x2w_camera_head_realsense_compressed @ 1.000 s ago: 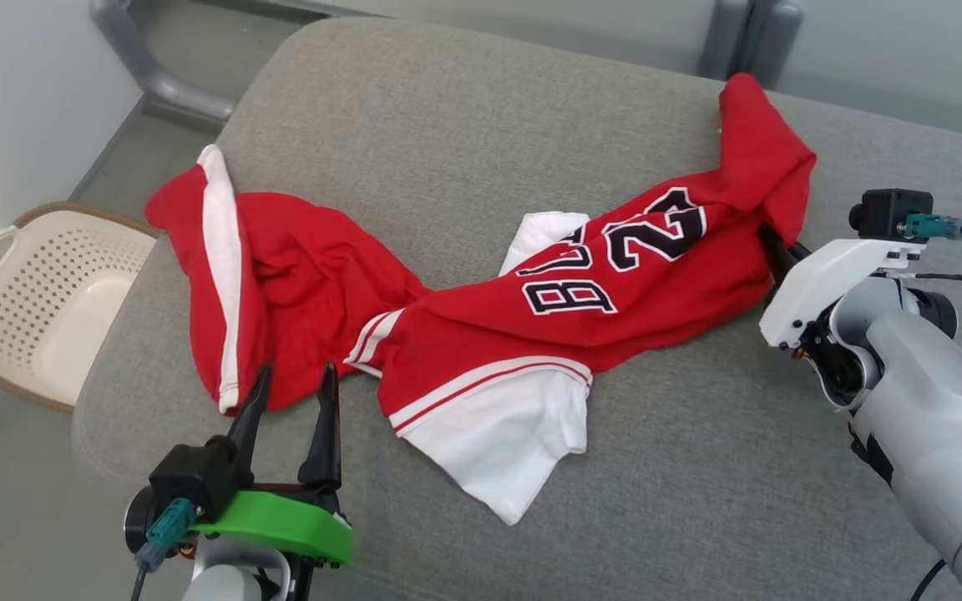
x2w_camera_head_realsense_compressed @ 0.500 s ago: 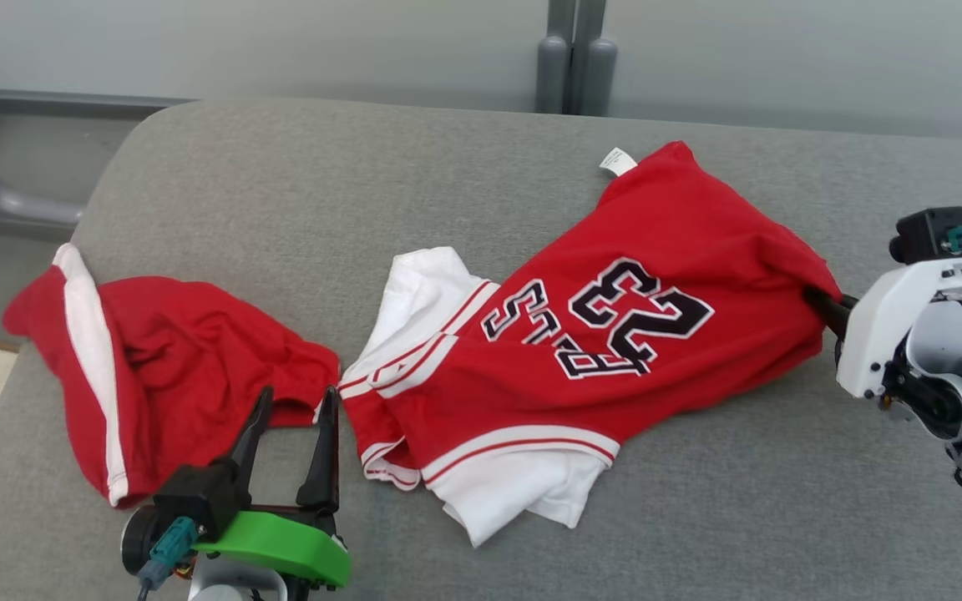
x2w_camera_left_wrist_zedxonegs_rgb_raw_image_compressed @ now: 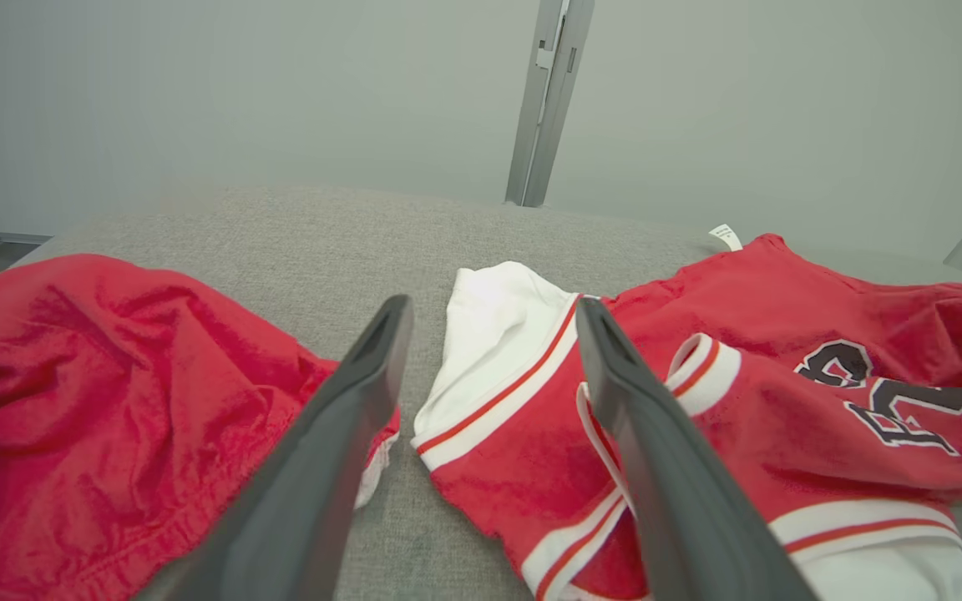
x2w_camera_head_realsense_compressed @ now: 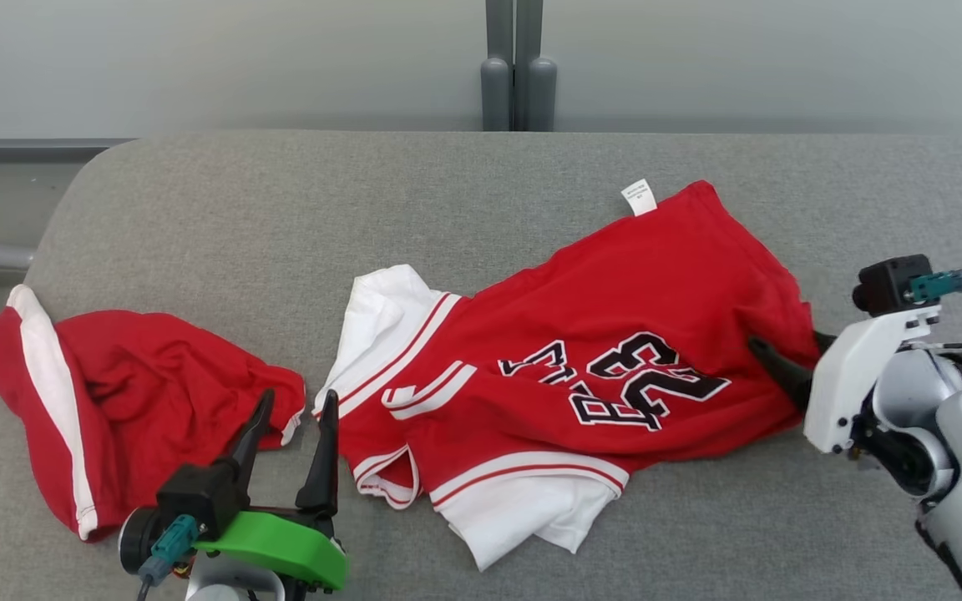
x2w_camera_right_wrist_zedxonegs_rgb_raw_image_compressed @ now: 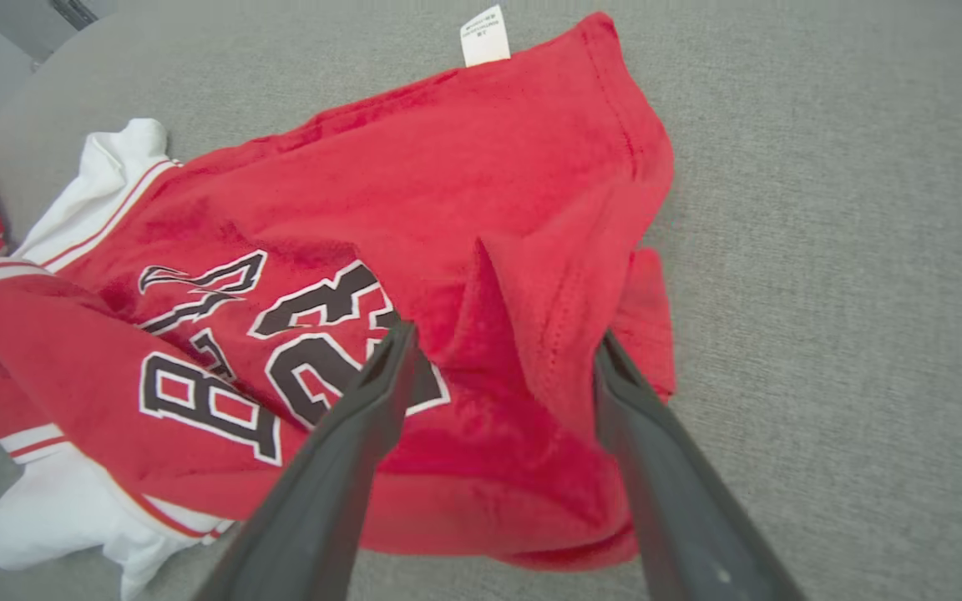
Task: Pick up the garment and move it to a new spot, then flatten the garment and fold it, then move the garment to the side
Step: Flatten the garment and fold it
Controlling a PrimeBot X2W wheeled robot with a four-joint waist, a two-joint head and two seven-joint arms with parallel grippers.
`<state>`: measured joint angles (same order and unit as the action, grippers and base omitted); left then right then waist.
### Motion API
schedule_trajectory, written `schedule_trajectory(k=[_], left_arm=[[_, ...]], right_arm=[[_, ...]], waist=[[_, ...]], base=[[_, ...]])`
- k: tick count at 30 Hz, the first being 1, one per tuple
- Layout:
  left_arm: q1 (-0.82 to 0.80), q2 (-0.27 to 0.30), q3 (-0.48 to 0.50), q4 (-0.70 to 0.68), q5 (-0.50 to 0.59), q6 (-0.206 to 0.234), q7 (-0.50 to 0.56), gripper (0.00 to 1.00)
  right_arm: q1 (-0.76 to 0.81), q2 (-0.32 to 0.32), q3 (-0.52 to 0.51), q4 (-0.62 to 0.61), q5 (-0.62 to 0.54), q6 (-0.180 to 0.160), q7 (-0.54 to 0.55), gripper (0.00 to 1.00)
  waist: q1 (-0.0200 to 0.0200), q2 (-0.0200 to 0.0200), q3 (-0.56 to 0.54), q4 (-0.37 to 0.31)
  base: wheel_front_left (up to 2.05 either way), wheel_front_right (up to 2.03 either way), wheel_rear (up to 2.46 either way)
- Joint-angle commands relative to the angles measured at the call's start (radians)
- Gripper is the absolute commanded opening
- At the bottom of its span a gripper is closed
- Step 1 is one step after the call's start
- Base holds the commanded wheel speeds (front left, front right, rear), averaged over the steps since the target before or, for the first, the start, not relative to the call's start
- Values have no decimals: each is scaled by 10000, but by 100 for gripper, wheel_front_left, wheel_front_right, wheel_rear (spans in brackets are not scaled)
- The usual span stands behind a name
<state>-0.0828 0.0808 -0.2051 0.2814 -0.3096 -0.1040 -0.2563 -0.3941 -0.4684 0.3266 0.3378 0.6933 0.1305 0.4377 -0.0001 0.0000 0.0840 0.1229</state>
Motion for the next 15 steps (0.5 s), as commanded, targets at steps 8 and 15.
schedule_trajectory(k=[8,15], left_arm=[[-1,160,114,31,-167,162,-4,100],[140,122,91,-28,-266,209,-41,100]], right_arm=[[835,1421,-2275,-1039,-1493,5,-1065,100],[1778,2373,-4320,-1948,-2368,5,-2103,100]], waist=[[1,0,-133,-74],[1,0,-288,-526]], base=[[0,0,0],[0,0,0]])
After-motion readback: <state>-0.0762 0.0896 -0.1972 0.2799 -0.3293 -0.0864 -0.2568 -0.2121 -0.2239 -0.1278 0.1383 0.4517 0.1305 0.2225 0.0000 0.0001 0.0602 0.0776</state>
